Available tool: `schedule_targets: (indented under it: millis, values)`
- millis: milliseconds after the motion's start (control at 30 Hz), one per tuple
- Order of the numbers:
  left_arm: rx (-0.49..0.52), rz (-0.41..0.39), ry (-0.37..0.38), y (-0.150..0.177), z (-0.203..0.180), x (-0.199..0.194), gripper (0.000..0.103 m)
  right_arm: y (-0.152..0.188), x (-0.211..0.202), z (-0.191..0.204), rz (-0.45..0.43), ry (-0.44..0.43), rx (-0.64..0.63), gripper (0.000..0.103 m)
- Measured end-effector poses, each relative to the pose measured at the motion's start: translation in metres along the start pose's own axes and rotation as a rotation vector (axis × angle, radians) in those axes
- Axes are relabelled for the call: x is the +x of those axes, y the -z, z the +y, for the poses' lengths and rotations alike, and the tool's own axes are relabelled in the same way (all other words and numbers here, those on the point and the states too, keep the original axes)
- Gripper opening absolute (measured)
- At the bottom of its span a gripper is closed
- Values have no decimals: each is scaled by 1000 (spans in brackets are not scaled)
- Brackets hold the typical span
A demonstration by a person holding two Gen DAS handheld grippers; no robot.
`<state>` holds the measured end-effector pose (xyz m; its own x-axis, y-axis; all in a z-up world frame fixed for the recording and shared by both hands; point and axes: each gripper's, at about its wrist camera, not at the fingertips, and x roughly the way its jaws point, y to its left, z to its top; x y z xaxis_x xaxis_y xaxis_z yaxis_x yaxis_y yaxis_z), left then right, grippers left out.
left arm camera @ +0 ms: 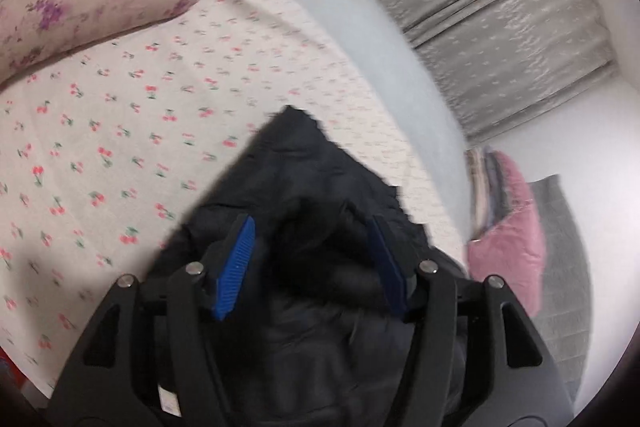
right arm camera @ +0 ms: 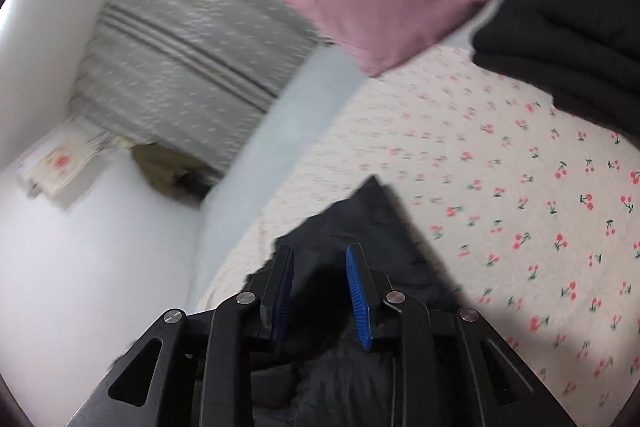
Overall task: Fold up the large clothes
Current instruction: 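Lift the side edge with both tools and fold it over the other half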
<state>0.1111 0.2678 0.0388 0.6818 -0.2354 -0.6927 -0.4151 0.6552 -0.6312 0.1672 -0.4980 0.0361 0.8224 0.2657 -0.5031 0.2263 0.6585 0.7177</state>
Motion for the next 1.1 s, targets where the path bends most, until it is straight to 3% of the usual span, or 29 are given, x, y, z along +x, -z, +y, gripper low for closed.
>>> schedule_targets:
  millis: [67, 200, 233, 433, 500, 533, 567, 600, 667, 833, 1100]
  values:
    - [31, 11, -39, -2, 8, 8, 67, -3, 7, -2, -16, 71, -64, 56]
    - [-22, 30, -93, -5, 28, 23, 67, -3, 20, -2, 42, 96, -175, 64]
    - [-12, 48, -94, -7, 27, 28, 68, -2, 24, 1, 62, 112, -211, 70]
    - [98, 137, -172, -3, 4, 83, 68, 23, 86, 6, 226, 200, -381, 70]
    - [132, 117, -219, -3, -2, 96, 68, 28, 101, 9, 240, 232, -427, 66]
    - [164, 104, -255, -2, -6, 104, 59, 32, 109, 14, 240, 239, -464, 45]
    - [189, 102, -276, -2, -8, 109, 47, 34, 113, 17, 244, 252, -486, 17]
    - [204, 100, -288, -1, -10, 112, 22, 35, 117, 21, 239, 276, -505, 10]
    - [194, 59, -294, -1, -13, 105, 10, 35, 119, 29, 208, 269, -529, 7]
    - [241, -83, -249, -12, -38, 82, 7, 26, 110, 59, 79, 222, -581, 5]
    - [333, -265, -241, -39, -84, 94, 6, 1, 131, 110, -77, 203, -635, 4]
